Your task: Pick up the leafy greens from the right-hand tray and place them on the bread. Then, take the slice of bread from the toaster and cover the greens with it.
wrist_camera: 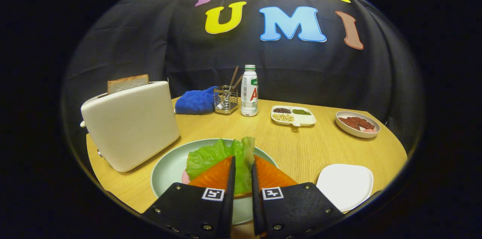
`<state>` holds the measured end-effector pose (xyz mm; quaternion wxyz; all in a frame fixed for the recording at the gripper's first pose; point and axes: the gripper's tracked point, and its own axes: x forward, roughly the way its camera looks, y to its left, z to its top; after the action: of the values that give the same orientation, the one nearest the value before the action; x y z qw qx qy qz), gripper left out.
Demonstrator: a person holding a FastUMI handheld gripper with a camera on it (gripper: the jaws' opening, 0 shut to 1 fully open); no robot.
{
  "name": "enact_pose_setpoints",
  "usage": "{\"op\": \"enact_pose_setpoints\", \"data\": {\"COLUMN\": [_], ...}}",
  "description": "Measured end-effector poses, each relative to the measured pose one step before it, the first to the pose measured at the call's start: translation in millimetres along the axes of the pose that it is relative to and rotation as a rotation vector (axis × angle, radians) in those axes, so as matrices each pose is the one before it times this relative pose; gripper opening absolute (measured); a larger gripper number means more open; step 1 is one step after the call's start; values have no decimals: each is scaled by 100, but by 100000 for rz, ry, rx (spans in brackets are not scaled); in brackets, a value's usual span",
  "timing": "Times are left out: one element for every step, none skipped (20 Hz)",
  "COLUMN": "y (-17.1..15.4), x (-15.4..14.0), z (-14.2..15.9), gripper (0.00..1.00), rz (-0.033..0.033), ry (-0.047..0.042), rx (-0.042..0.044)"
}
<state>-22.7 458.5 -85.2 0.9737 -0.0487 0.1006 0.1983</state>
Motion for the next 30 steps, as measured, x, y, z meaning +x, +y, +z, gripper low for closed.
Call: {"op": "enact_pose_setpoints", "data": {"y": [-491, -352, -491, -415, -356, -573, -346, 116, 126, -436, -268, 157, 840, 986, 698, 1025, 1043, 1280, 1209, 1082, 542, 1048, 1462, 1032, 772, 1009, 1591, 1947, 1385, 1581], "x": [-74, -134, -421, -214, -455, -591, -547, -550, -401, -478, -452, -675, -504, -396, -452, -406, -339, -378, -307, -168, -201, 149, 117, 91, 150, 19, 31, 194, 70, 156], "z": [-343, -202, 32, 53, 161, 227, 378, 615, 559, 413, 320, 681, 628, 675, 433, 342, 287, 626, 1000, 987, 611, 583, 441, 376, 533, 571, 188, -9, 119, 256], "gripper": [22, 29, 39, 54, 63, 66, 67, 67, 67, 66, 66, 66, 66, 66, 66, 65, 65, 65, 65, 65, 65, 65, 65, 65, 65, 66, 66, 65, 65, 66], "rz": [-1991, -1413, -1655, -754, -1236, -1743, -1409, 174, -584, -3890, -4544, -2492, 737, 1900, 964, 2204, 2103, 3062, 2407, 911, -1006, 444, 2131, -80, -1480, -1231, 847, 1804, 1134, 1829], "ry": [921, 33, -518, -1202, -1544, -1409, -1813, -2041, -1646, 177, 402, -676, -1930, -2332, -1424, -648, -339, -1505, -3124, -2875, -1562, -1798, -752, -442, -1182, -1129, -179, 393, 359, -145], "rx": [-462, -479, -365, -591, -647, -529, -21, 694, 1351, 776, 595, 1, -206, -1021, -215, 53, 615, 739, 2196, 1617, 1307, 2255, 1333, -35, -965, -1276, -1226, -414, -664, -870]}}
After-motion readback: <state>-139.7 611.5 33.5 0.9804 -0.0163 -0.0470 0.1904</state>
